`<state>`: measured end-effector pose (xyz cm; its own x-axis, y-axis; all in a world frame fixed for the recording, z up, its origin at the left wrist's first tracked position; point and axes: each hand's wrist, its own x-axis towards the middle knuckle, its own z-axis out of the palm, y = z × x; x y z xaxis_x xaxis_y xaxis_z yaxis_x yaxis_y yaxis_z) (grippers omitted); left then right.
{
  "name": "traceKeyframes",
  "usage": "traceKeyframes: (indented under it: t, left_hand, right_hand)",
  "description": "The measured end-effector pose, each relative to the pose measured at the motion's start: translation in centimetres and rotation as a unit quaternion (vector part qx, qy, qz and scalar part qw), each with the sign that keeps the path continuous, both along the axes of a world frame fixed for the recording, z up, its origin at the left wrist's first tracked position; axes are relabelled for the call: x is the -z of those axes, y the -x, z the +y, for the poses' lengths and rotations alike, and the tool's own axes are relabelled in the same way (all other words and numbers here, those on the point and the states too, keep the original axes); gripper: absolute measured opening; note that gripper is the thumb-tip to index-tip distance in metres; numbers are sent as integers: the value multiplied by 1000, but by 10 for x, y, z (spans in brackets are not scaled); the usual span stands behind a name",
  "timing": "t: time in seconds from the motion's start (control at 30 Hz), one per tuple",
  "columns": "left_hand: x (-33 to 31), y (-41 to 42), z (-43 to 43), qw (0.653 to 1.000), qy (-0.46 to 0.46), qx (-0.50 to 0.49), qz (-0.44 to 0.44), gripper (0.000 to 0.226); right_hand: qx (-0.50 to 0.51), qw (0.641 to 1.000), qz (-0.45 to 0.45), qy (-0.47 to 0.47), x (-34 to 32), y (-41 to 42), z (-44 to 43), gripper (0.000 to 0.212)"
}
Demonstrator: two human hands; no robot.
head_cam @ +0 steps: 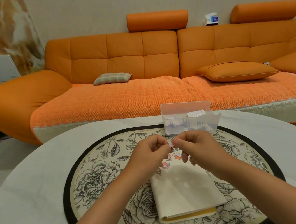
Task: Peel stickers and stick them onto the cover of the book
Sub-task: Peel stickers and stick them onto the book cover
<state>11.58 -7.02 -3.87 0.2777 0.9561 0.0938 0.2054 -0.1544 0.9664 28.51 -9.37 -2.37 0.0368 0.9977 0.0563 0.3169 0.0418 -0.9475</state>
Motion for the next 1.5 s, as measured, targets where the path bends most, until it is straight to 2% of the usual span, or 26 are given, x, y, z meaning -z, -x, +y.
traceKeyframes:
  t: [0.07, 0.2, 0.27, 0.43, 0.77, 0.9, 1.0, 1.13, 1.23, 1.37, 1.5]
  left_hand:
    - [0, 1, 0, 1000, 13, 9, -16, 8]
    - [-1, 1, -2, 997, 38, 31, -61, 25]
    - [-1, 0, -3, 997, 38, 29, -67, 26]
    - [5, 3, 2, 999, 11, -27, -22, 9]
    - [12, 20, 24, 993, -13, -102, 52, 11]
    - [13, 27, 33, 993, -7, -102, 54, 12]
    - [13, 29, 33, 994, -6, -90, 67, 14]
    - [10, 30, 32, 993, -8, -93, 67, 15]
    - [8, 31, 32, 994, -4, -90, 64, 14]
    - [8, 29, 31, 994, -11, -86, 72, 15]
    - [7, 25, 28, 994, -18, -82, 72, 16]
  right_hand:
    - [5, 1000, -7, -6, -1, 2, 0, 18]
    - [10, 1000, -18, -24, -3, 5, 0, 17]
    - [11, 999, -20, -30, -2, 5, 0, 16]
    - [21, 999, -35, -26, -1, 8, 1, 17]
    - [111, 992, -40, -36, 6, 3, 29, 18]
    - [167, 974, -131, -84, 1, -7, 58, 15]
    - [208, 946, -226, -107, -2, -12, 89, 10]
    - [198, 913, -342, -103, -5, -12, 120, 15]
    - [171, 916, -354, -83, -4, -11, 126, 26]
    - [137, 923, -347, -96, -2, -7, 108, 19]
    - [111, 918, -349, -154, -3, -1, 68, 16]
